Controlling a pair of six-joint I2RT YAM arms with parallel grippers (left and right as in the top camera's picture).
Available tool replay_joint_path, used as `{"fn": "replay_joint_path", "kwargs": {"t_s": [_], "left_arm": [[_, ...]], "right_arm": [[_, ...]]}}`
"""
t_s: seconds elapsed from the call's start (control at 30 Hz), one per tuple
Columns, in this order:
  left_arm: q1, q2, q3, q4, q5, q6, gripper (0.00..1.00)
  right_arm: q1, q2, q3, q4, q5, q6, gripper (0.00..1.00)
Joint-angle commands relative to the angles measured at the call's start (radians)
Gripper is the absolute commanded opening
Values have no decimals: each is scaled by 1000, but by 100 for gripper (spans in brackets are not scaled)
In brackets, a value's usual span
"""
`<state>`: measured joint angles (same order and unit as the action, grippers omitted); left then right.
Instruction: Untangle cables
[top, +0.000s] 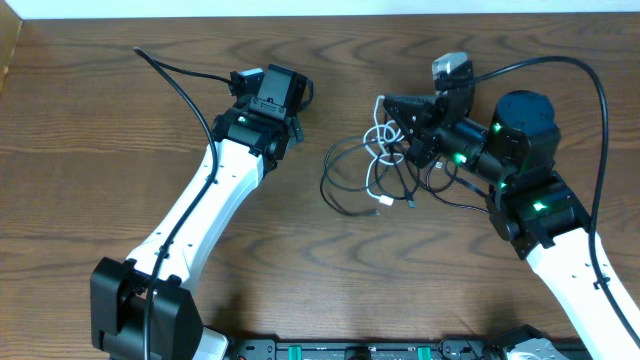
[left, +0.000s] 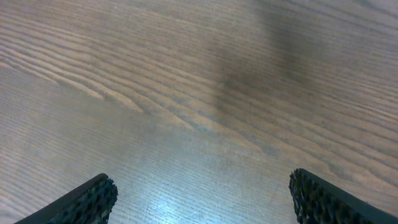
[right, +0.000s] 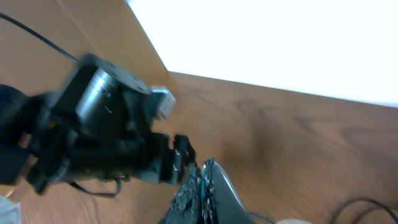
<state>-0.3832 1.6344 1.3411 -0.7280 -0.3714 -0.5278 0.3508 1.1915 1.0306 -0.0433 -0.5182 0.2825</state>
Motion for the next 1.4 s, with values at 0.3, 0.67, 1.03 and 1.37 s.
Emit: {"fn": "replay_joint_path", "kwargs": {"t_s": [0.3,0.67,1.03,1.37], "left_arm": [[3,12,0,0,-3,-9,90],[3,12,0,20,86,-10,90],[-3,12,0,27,309,-10,90],[-53,12,0,54,309,-9,90]], "right_arm": [[-2,1,2,119,-53,47,1],[-3,63,2,-64,29,-6,1],[-3,62,2,110,-185,63,1],[-3,62,2,242,-286,151,1]]}}
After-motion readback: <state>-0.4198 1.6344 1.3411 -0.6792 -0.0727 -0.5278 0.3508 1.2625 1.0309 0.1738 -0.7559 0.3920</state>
